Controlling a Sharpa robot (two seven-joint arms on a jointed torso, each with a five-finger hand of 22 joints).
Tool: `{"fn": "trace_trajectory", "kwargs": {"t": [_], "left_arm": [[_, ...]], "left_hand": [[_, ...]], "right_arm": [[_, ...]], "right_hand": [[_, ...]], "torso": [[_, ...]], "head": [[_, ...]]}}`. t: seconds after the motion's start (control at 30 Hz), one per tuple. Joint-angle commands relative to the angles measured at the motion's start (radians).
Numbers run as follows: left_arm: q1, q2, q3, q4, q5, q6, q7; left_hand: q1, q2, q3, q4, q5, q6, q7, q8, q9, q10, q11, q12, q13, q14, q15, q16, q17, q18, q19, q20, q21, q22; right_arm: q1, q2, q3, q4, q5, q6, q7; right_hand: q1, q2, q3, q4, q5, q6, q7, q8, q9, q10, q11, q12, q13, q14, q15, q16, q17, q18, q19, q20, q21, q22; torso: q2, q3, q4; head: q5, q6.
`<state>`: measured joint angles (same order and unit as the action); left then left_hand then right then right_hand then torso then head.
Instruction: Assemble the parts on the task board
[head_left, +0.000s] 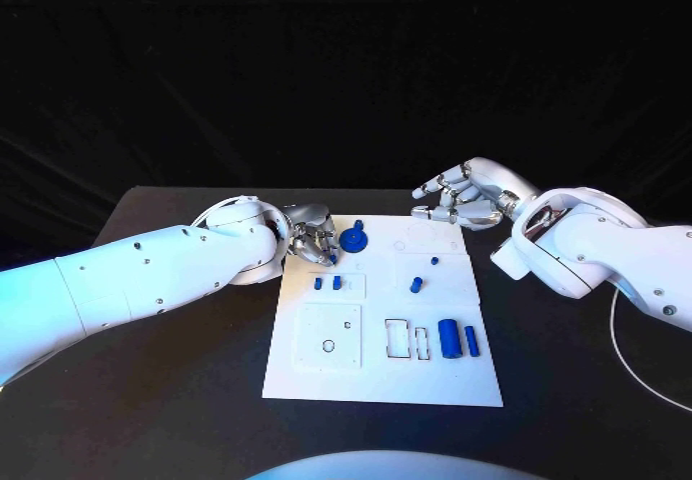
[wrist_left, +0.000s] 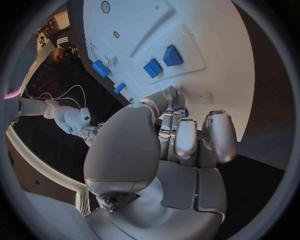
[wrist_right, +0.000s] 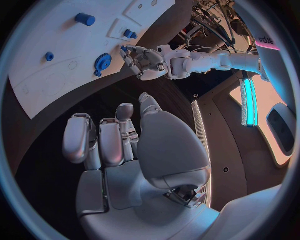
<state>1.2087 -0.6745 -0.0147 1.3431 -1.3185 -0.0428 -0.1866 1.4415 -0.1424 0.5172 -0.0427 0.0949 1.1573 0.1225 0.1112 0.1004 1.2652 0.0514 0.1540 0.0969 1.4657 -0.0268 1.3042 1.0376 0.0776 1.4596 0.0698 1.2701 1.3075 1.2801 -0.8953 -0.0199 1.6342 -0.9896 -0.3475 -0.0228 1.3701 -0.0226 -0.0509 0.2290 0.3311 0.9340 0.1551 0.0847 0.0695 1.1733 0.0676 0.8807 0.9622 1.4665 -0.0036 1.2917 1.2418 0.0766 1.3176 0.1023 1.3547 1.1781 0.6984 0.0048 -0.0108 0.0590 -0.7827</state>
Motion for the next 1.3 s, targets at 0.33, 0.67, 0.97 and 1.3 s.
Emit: {"fn": "trace_trajectory", "kwargs": {"t": [0.33, 0.67, 0.97, 1.3], "left_arm": [[-0.001, 0.005, -0.001, -0.003, -0.009, 0.040, -0.029], [-0.001, 0.006, -0.001, -0.002, -0.009, 0.060, -0.035], [-0.001, 0.011, -0.001, -0.004, -0.008, 0.061, -0.035], [-0.001, 0.017, -0.002, -0.014, -0.002, 0.072, -0.052]], "left_hand": [[-0.013, 0.000, 0.004, 0.001, -0.002, 0.005, 0.001, -0.001, 0.002, 0.005, -0.001, -0.007, 0.002, 0.018, -0.005, -0.005, -0.003, -0.011, 0.028, -0.002, -0.003, 0.043], [-0.022, 0.000, 0.003, 0.000, -0.003, 0.013, -0.003, 0.001, 0.002, 0.013, -0.004, -0.007, 0.006, 0.017, -0.008, -0.006, -0.008, -0.011, 0.026, -0.002, -0.004, 0.043], [-0.030, -0.002, 0.002, 0.000, -0.004, 0.009, -0.001, -0.004, 0.000, 0.008, -0.003, -0.014, 0.007, 0.016, -0.007, -0.006, -0.011, -0.010, 0.025, -0.003, -0.006, 0.043], [-0.065, -0.027, 0.015, 0.003, -0.002, -0.110, 0.034, -0.051, -0.034, -0.073, 0.034, -0.077, -0.012, 0.011, 0.022, -0.007, -0.031, -0.004, 0.010, 0.017, -0.049, 0.017]], "right_arm": [[0.000, -0.001, 0.000, 0.002, -0.002, 0.008, 0.007], [0.000, -0.001, 0.000, 0.001, -0.002, 0.008, 0.007], [0.000, -0.001, 0.000, 0.002, -0.002, 0.008, 0.007], [0.000, -0.002, 0.000, 0.002, -0.002, 0.007, 0.007]], "right_hand": [[0.001, 0.008, -0.006, -0.002, 0.007, 0.006, 0.000, 0.003, 0.001, 0.004, -0.001, 0.004, 0.001, 0.030, -0.005, 0.004, 0.001, 0.011, 0.002, -0.002, 0.000, 0.001], [0.001, 0.008, -0.006, -0.002, 0.007, 0.006, 0.000, 0.003, 0.001, 0.004, -0.001, 0.004, 0.001, 0.030, -0.005, 0.004, 0.001, 0.011, 0.002, -0.002, 0.000, 0.001], [0.001, 0.009, -0.008, 0.000, 0.008, 0.008, -0.001, 0.004, 0.002, 0.004, -0.001, 0.004, 0.000, 0.030, -0.006, 0.003, 0.001, 0.011, 0.003, -0.002, 0.000, 0.001], [0.001, 0.009, -0.008, 0.000, 0.008, 0.008, -0.001, 0.004, 0.002, 0.001, -0.001, 0.000, -0.005, 0.029, -0.006, 0.000, -0.003, 0.012, 0.000, -0.003, -0.002, -0.003]], "torso": [[-0.001, 0.0003, 0.0006], [0.000, 0.0000, 0.0008], [-0.001, 0.0001, 0.0005], [-0.001, 0.0006, 0.0006]], "head": [[0.002, -0.002], [0.003, -0.004], [0.004, -0.003], [0.004, -0.003]]}}
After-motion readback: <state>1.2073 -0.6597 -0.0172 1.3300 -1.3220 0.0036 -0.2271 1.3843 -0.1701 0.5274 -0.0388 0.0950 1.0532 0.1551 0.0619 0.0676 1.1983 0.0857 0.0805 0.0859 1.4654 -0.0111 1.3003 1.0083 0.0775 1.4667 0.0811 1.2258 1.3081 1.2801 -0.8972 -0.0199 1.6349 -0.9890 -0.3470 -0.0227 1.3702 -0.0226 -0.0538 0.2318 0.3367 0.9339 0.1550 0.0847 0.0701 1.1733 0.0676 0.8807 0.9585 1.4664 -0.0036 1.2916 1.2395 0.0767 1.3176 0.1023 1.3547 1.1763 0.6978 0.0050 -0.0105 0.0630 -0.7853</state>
